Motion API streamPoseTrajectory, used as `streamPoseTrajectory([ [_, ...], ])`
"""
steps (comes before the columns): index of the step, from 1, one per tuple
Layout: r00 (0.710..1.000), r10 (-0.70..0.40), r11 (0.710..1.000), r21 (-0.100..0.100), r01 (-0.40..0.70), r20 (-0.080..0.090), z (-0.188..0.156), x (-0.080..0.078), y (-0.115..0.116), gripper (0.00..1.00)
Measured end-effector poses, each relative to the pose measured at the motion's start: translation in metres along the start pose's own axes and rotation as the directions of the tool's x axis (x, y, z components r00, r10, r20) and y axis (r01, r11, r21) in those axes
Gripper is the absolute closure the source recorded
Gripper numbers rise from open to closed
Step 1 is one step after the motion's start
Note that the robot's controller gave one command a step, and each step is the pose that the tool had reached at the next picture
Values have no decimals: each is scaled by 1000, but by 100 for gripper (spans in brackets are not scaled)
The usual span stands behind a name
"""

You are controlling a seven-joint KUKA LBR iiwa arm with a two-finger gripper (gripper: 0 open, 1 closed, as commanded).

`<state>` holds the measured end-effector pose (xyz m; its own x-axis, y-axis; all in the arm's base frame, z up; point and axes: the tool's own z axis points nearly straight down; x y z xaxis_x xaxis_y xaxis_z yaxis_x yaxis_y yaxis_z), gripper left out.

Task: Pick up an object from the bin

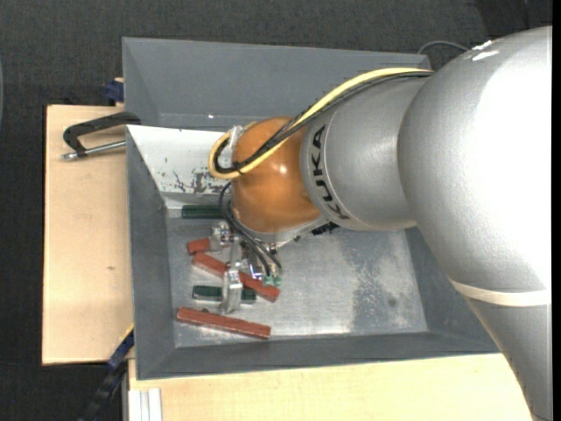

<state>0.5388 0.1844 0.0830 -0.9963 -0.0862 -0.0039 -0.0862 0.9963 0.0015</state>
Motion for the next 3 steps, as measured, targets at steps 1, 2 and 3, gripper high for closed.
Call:
streamPoseTrajectory([
  [1, 986, 167, 986, -2, -167, -2, 8, 9, 2, 100],
  [2, 983, 184, 983, -2, -184, -2, 8, 6, 1, 100],
  [3, 981, 194, 981, -2, -194, -2, 7, 5, 1, 100],
])
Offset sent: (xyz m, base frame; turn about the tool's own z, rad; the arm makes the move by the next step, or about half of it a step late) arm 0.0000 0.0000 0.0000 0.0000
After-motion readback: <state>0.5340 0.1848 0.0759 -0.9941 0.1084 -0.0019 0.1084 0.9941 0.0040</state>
